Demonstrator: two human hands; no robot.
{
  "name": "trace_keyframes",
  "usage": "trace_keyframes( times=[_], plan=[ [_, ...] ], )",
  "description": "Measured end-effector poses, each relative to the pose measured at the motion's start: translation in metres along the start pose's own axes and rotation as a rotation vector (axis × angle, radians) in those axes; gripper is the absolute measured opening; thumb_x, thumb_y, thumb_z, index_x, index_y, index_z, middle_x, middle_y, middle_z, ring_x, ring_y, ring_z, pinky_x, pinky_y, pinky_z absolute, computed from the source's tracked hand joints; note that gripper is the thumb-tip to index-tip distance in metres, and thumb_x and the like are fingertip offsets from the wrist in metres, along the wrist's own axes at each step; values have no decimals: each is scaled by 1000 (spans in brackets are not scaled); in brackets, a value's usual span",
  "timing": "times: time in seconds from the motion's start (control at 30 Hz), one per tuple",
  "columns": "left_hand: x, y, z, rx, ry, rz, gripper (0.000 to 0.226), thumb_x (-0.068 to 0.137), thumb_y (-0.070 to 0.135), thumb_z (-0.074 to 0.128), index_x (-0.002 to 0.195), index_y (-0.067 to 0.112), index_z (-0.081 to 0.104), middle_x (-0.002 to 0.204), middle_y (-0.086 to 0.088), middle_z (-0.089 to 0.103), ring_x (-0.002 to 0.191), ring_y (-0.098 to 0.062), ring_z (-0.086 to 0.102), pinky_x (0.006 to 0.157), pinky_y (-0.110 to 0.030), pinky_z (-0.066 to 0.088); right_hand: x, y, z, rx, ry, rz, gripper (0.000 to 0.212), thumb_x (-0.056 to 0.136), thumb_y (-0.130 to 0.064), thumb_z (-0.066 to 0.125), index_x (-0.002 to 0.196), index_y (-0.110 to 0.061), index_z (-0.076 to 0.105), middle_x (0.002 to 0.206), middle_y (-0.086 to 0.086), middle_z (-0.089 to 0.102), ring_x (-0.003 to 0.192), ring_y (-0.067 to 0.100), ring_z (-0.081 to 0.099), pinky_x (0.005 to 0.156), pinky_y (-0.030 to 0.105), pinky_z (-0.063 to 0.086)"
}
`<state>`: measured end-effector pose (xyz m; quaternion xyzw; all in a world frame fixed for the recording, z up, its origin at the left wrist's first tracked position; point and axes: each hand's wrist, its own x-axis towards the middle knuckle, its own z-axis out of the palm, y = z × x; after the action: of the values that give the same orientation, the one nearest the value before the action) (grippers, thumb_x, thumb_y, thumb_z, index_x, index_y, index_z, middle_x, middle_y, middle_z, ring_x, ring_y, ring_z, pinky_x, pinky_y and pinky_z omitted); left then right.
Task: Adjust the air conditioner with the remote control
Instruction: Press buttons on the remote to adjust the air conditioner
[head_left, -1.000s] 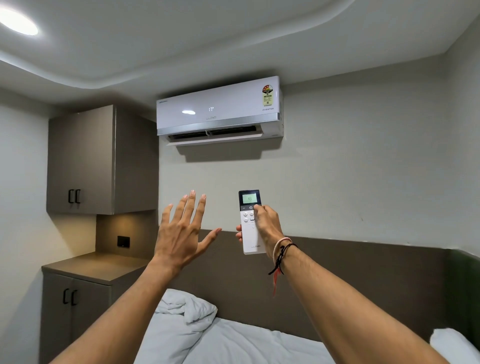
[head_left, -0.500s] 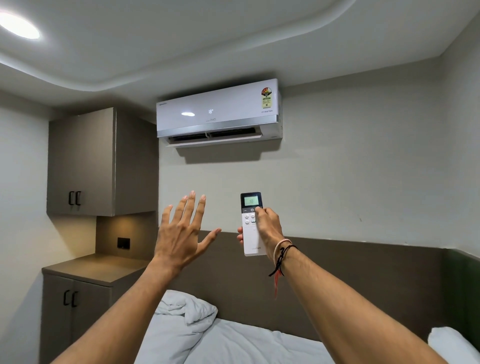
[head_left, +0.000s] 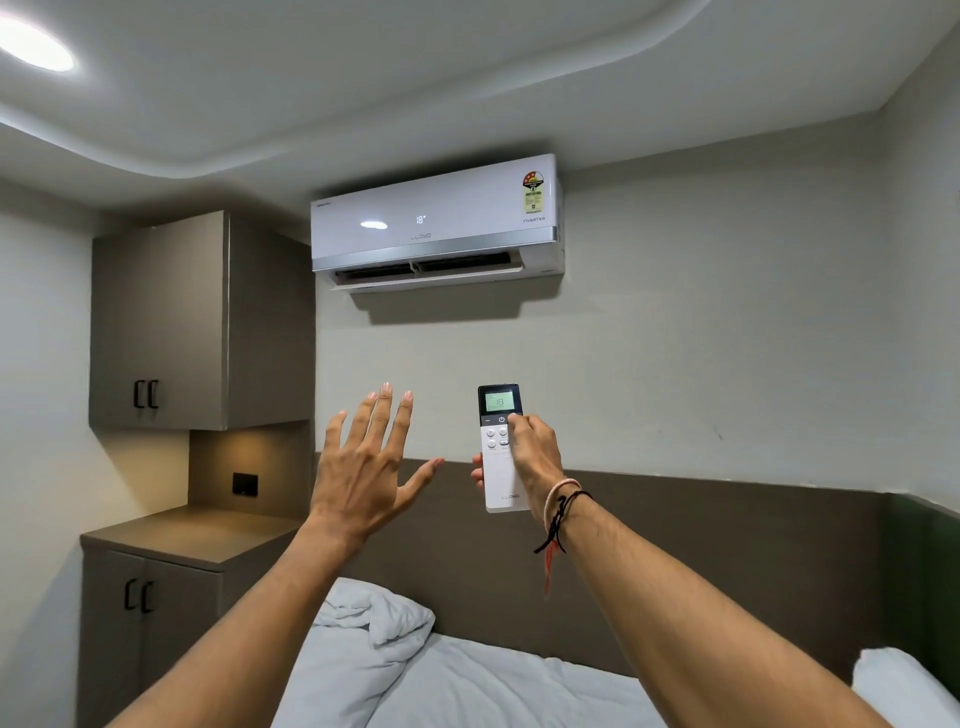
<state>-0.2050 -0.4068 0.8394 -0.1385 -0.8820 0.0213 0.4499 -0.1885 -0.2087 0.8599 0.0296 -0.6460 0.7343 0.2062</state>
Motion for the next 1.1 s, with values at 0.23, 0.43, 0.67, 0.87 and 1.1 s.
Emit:
trace_keyframes(
  times=[0.23,0.43,0.67,0.87,1.1],
  plan=[
    [0,-3,4,9,-11,-4,93,89,77,19,156,14,32,161,-19,37,145,-36,42,112,-61,41,2,2,1,-3,7,-2,21,103,-26,40,90,-11,46,100,39,70,59,38,66,50,35,54],
    [2,-5,7,10,-8,-3,92,89,77,20,156,14,33,161,-19,37,146,-36,42,112,-60,40,4,5,2,5,-3,10,20,104,-26,39,99,-8,48,106,37,70,67,39,68,53,33,54],
    [3,-10,7,-3,-8,-3,93,89,76,20,155,13,35,160,-19,38,145,-37,43,112,-62,41,9,6,3,-78,29,-25,31,94,-36,61,101,-8,52,99,30,75,65,35,70,59,35,57],
    [4,-15,8,-19,-8,-17,95,87,77,16,156,14,34,162,-19,35,147,-37,39,114,-63,38,11,10,11,-361,161,-195,47,65,-32,89,102,-10,70,97,8,75,90,26,71,78,33,58],
    [11,-24,9,-18,24,-15,93,88,76,16,157,16,30,163,-20,33,148,-36,37,115,-61,37,12,8,16,-523,270,-297,28,61,-36,79,79,-14,75,78,4,76,74,22,71,64,29,57]
  ],
)
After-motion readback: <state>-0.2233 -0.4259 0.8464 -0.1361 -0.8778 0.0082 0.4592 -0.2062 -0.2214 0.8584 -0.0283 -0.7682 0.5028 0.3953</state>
